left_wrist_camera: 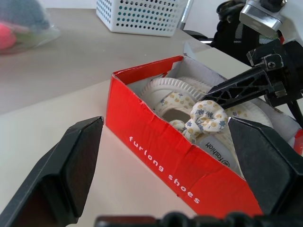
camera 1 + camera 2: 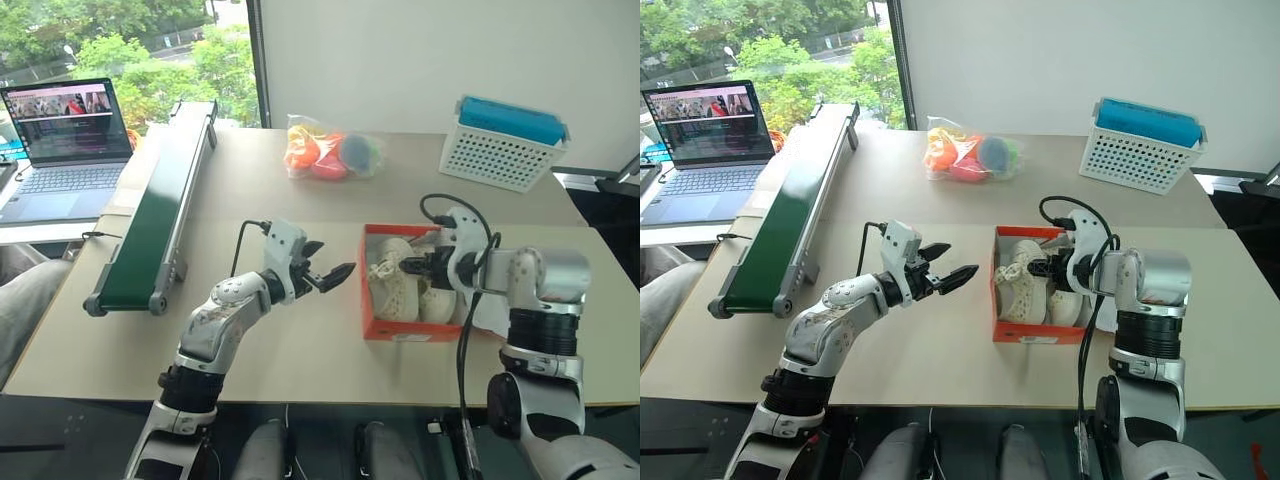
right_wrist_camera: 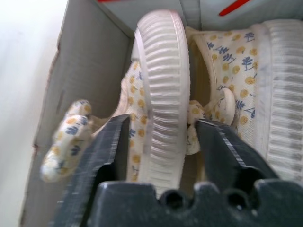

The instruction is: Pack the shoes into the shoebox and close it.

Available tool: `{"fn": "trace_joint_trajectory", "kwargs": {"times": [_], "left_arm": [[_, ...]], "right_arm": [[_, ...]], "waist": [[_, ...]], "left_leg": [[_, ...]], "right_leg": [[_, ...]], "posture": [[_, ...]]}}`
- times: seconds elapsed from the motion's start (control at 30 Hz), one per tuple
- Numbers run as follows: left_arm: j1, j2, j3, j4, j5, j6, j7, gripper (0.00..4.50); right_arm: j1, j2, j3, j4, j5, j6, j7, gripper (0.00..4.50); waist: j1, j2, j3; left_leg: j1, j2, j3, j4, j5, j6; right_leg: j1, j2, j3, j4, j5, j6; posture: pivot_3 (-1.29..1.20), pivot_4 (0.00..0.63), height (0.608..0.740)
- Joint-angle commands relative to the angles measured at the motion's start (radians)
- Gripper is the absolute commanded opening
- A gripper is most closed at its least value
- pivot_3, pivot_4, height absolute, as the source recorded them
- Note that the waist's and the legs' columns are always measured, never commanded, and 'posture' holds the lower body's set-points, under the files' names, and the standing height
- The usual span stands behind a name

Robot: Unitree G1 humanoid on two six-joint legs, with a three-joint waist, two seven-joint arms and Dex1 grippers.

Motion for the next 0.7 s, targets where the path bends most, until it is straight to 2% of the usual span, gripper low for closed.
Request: {"fn": "trace_joint_trajectory", "kwargs": {"times": [0.03,0.07,0.3,0.47,0.57,0.7], "left_arm": [[-0.017,0.0,-0.009,-0.016,-0.008,-0.018,-0.032,4.5],[-0.017,0.001,-0.009,-0.014,-0.007,-0.02,-0.036,4.5],[-0.025,0.015,-0.02,-0.006,0.006,-0.044,-0.079,4.5],[-0.026,0.049,-0.047,-0.017,0.016,-0.06,-0.137,4.5],[-0.027,0.059,-0.056,-0.014,0.014,-0.07,-0.165,4.5],[-0.028,0.061,-0.072,0.0,0.019,-0.1,-0.205,4.5]], "right_arm": [[-0.041,-0.008,-0.089,-0.127,0.034,0.064,-0.013,4.12],[-0.043,-0.006,-0.098,-0.143,0.037,0.07,-0.016,4.45],[-0.004,-0.059,-0.296,-0.386,0.273,0.074,0.033,4.45],[0.183,-0.12,-0.444,-0.552,0.471,0.074,0.044,4.45],[0.26,-0.104,-0.511,-0.617,0.525,0.074,-0.009,3.81],[0.393,-0.097,-0.574,-0.699,0.594,0.074,-0.044,2.5]], "waist": [[0.001,0.0,0.0],[0.001,0.0,0.0],[0.002,0.001,0.001],[0.008,0.001,0.001],[0.002,0.002,0.001],[0.002,0.003,0.001]], "left_leg": [[0.0,0.0,0.0,0.0,0.0,0.0],[0.0,0.0,0.0,0.0,0.0,0.0],[0.0,0.0,0.0,0.0,0.0,0.0],[-0.002,0.0,-0.002,0.0,0.0,0.0],[-0.002,0.0,-0.001,0.0,0.0,0.001],[0.001,0.001,-0.001,0.0,0.0,0.001]], "right_leg": [[0.0,0.0,0.0,0.0,0.0,0.0],[0.0,0.0,0.0,0.0,0.0,0.0],[0.0,0.0,0.0,0.0,0.0,0.0],[0.001,0.0,-0.001,-0.002,0.0,0.001],[0.0,0.0,0.001,-0.001,0.0,0.0],[0.001,0.001,0.001,-0.001,0.0,0.0]], "posture": [[0.0,0.15,0.705],[0.0,0.15,0.705],[0.0,0.15,0.705],[0.0,0.15,0.705],[0.0,0.15,0.705],[0.0,0.15,0.705]]}}
